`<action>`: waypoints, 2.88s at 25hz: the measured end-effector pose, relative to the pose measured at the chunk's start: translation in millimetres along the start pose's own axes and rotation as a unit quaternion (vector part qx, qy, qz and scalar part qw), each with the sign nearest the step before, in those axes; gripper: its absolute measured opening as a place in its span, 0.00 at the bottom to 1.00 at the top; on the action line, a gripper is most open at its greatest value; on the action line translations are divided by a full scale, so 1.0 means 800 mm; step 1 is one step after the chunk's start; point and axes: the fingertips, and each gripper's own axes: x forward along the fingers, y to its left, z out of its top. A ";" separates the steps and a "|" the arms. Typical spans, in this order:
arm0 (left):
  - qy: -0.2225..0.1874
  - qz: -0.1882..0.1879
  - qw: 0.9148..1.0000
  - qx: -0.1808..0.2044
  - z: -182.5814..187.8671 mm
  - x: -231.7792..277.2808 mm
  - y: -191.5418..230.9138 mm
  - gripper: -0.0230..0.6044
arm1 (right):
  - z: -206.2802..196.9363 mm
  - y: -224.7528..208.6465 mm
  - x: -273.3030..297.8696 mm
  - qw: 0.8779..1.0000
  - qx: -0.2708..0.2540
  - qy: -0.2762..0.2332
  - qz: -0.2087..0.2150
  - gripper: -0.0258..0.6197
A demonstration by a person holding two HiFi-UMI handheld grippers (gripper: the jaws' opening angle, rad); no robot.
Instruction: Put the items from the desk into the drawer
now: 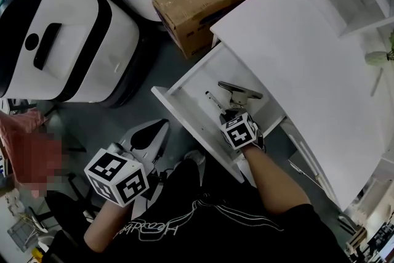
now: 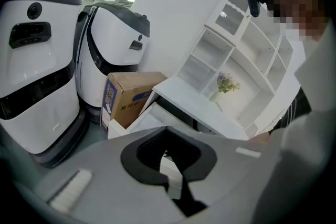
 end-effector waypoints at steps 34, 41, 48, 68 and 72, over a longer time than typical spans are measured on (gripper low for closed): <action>-0.048 -0.248 0.948 0.194 0.051 -0.116 -0.204 0.05 | 0.059 0.132 -0.531 0.867 0.086 -0.485 -0.080 0.19; -0.092 -0.300 0.924 0.218 0.067 -0.174 -0.265 0.05 | 0.062 0.211 -0.652 0.805 0.047 -0.582 -0.108 0.06; -0.087 -0.343 0.905 0.238 0.047 -0.174 -0.300 0.05 | 0.042 0.238 -0.630 0.811 0.067 -0.563 -0.146 0.05; -0.057 -0.365 0.894 0.254 0.016 -0.159 -0.319 0.05 | 0.017 0.237 -0.617 0.798 0.120 -0.570 -0.154 0.05; -0.054 -0.367 0.893 0.253 0.014 -0.157 -0.315 0.05 | 0.021 0.237 -0.611 0.800 0.121 -0.568 -0.152 0.05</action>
